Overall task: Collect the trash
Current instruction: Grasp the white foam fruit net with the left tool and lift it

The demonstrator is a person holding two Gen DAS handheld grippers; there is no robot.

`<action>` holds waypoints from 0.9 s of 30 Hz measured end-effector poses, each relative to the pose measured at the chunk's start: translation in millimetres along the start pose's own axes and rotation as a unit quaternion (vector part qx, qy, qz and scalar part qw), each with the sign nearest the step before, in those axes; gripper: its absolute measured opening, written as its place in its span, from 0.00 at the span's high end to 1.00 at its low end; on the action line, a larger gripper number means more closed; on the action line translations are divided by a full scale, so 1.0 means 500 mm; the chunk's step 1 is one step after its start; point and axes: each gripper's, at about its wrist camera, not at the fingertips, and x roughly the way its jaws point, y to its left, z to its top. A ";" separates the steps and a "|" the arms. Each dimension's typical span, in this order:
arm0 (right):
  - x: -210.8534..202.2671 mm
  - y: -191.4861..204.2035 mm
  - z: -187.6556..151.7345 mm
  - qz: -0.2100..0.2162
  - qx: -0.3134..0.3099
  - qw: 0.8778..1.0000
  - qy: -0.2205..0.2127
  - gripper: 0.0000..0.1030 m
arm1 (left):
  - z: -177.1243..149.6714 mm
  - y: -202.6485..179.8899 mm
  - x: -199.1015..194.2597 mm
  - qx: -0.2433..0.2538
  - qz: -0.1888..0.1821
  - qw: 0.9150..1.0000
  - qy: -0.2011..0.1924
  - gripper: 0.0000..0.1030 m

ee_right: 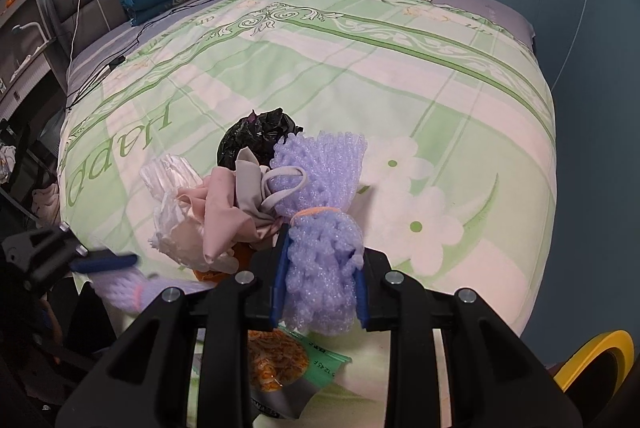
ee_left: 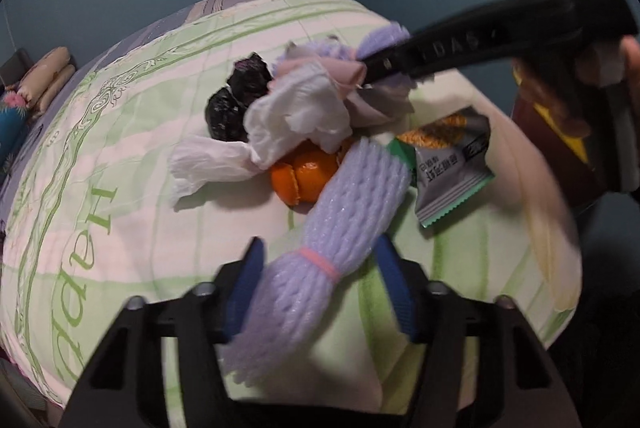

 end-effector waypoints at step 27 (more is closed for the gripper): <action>-0.091 0.106 -0.062 0.077 -0.043 0.996 -0.009 0.77 | -0.126 0.128 -0.254 -0.136 -0.005 0.986 -0.096 0.81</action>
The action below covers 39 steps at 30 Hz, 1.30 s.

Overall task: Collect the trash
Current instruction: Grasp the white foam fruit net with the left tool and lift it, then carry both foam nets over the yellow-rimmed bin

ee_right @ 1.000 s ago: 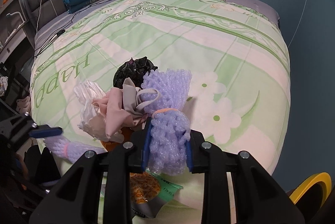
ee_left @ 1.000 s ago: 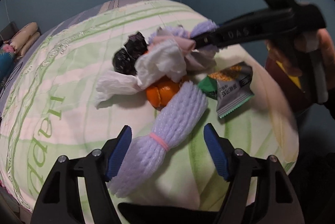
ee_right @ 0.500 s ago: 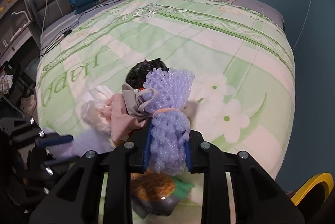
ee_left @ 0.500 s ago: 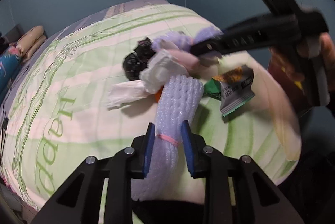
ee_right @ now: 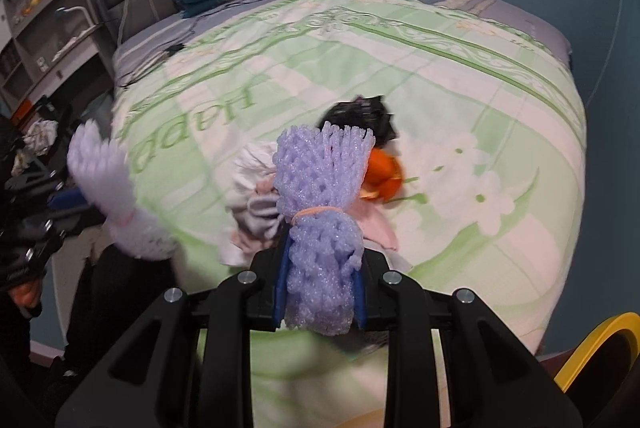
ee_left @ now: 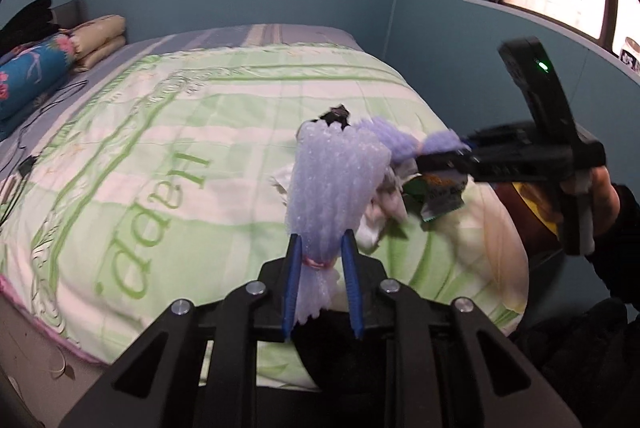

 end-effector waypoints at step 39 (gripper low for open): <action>-0.460 -0.138 -0.079 -0.080 0.065 0.970 -0.219 0.77 | 0.169 -0.146 -0.123 -0.053 -0.060 0.988 -0.133 0.85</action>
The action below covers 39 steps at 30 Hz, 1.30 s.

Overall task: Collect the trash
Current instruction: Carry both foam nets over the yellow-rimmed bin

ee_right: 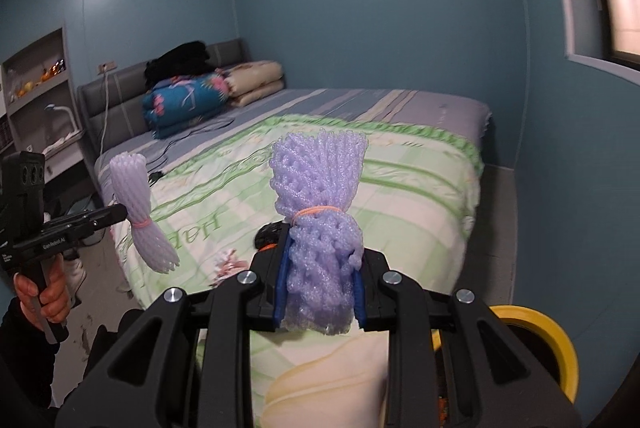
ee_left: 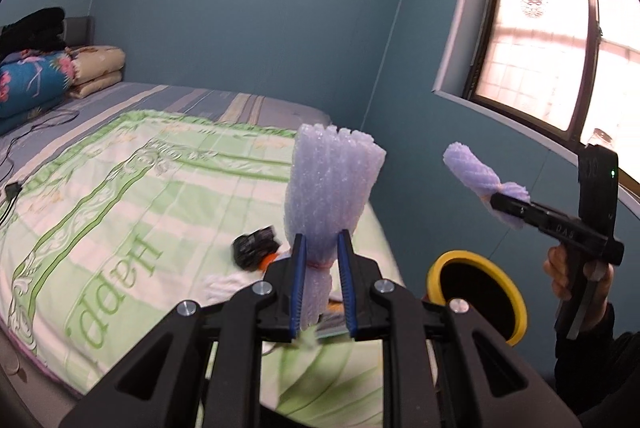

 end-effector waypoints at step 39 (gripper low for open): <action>-0.209 -0.272 -0.117 -0.166 0.120 0.976 -0.077 0.76 | -0.065 -0.464 0.379 0.109 -0.160 0.967 0.163 0.85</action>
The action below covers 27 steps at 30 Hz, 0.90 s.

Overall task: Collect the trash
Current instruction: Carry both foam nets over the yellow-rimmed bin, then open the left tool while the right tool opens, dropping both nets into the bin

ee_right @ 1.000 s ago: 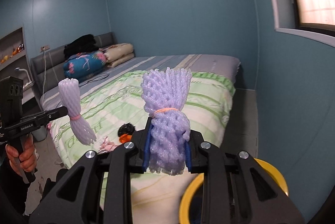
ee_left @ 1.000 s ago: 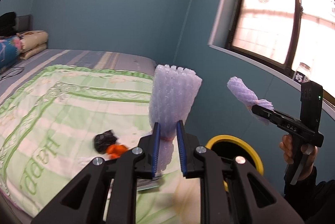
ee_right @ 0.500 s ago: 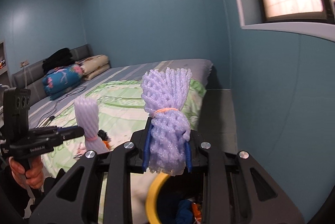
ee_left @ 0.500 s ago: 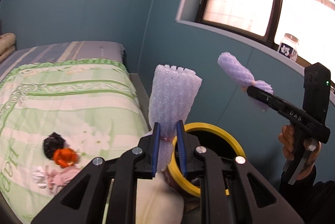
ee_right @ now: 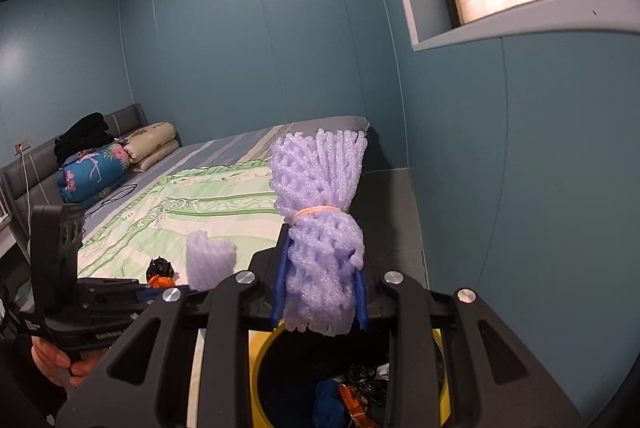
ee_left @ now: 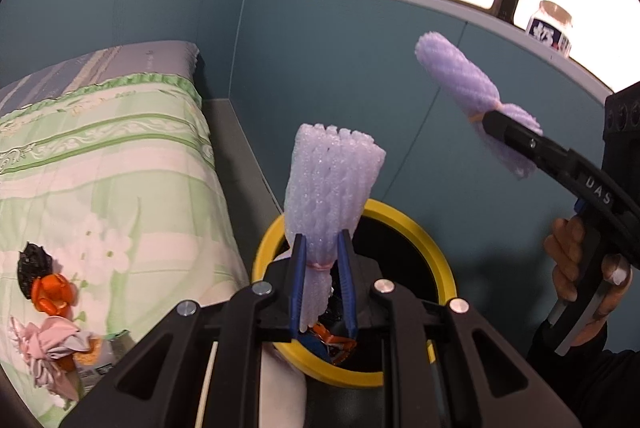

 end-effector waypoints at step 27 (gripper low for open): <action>0.039 -0.051 -0.023 0.007 0.050 0.998 0.038 0.70 | -0.048 -0.038 0.141 0.002 -0.024 0.997 0.070 0.66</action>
